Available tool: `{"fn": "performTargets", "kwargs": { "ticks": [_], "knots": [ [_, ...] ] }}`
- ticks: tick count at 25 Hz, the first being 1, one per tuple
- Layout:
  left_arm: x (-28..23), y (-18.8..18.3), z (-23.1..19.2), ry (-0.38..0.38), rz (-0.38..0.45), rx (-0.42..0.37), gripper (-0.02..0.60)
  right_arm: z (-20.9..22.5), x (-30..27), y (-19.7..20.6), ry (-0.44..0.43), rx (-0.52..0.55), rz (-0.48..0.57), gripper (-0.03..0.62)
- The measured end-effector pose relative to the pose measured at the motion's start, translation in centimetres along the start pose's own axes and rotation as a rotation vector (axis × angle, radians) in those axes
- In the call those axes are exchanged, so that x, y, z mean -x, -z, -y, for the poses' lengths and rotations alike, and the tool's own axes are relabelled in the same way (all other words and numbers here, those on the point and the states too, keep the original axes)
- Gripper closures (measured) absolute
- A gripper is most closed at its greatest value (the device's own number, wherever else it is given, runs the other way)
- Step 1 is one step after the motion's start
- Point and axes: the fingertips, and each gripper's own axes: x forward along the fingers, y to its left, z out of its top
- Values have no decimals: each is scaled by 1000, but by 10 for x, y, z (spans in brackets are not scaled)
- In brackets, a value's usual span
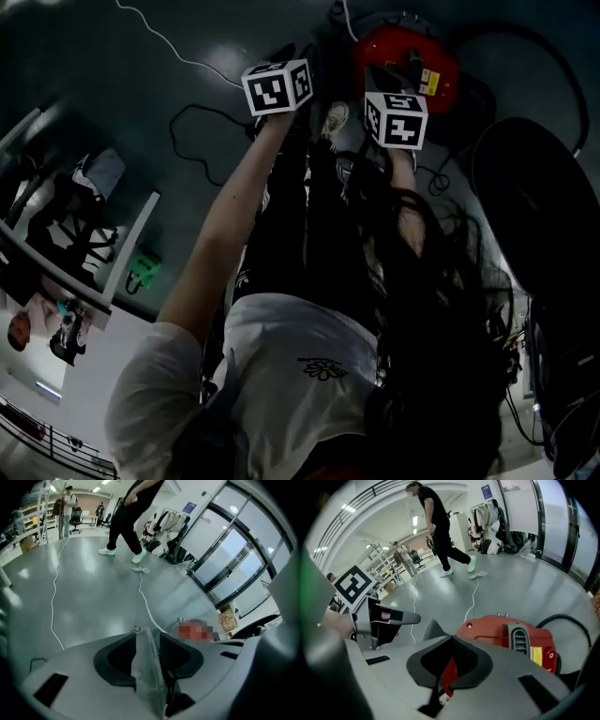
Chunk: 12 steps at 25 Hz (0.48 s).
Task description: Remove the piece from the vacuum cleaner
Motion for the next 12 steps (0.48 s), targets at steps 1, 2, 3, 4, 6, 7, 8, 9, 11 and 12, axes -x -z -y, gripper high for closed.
{"fn": "performTargets", "kwargs": {
  "ticks": [1, 2, 3, 4, 6, 7, 8, 9, 11, 12],
  "knots": [
    [-7, 7, -4, -14, -27, 1, 439, 0, -7, 8, 11, -1, -18, 585],
    [-13, 12, -6, -21, -50, -3, 439, 0, -12, 13, 27, 10, -27, 585],
    [-19, 16, -6, -22, -73, -8, 439, 1, -14, 16, 45, 30, -26, 585],
    [-25, 20, -6, -22, -96, -7, 439, 2, -15, 17, 63, 47, -24, 585],
    [-33, 25, -5, -25, -128, 21, 439, 2, -14, 15, 93, 59, -44, 585],
    [-36, 26, -4, -30, -133, 38, 439, 1, -14, 14, 102, 62, -59, 585],
    [-38, 26, -4, -36, -136, 50, 439, 0, -14, 13, 105, 64, -73, 585],
    [-42, 27, -4, -44, -144, 54, 439, -1, -14, 13, 104, 65, -84, 585],
    [-50, 34, -4, -62, -183, 58, 440, -1, -13, 13, 98, 66, -101, 585],
    [-54, 39, -3, -67, -210, 59, 440, 0, -13, 14, 97, 67, -110, 585]
  ]
}}
